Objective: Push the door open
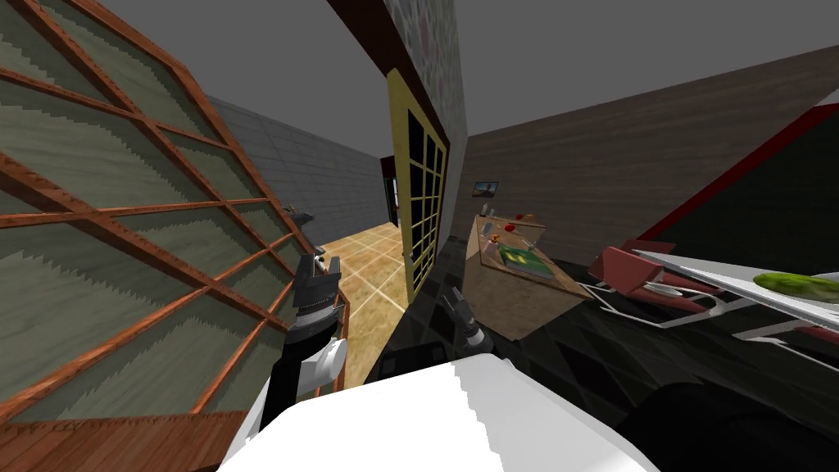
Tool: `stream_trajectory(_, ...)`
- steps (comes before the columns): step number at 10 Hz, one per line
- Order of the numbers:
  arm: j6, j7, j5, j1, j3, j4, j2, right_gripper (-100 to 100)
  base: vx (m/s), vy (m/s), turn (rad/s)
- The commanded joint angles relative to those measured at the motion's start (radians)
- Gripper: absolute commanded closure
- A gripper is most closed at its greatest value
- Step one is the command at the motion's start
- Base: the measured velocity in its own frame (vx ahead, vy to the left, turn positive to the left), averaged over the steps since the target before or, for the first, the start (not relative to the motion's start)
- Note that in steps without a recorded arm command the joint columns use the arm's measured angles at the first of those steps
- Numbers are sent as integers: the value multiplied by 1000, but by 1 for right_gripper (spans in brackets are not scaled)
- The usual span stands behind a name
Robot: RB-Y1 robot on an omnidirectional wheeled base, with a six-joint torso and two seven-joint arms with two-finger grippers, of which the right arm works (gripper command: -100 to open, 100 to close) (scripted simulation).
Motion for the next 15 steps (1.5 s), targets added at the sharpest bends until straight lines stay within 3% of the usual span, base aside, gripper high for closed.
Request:
stream_trajectory(1,-11,29,19,1,4,26,2,-100,146,-48,54)
stream_trajectory(15,-159,284,185,50,21,281,15,-100,158,-48,77)
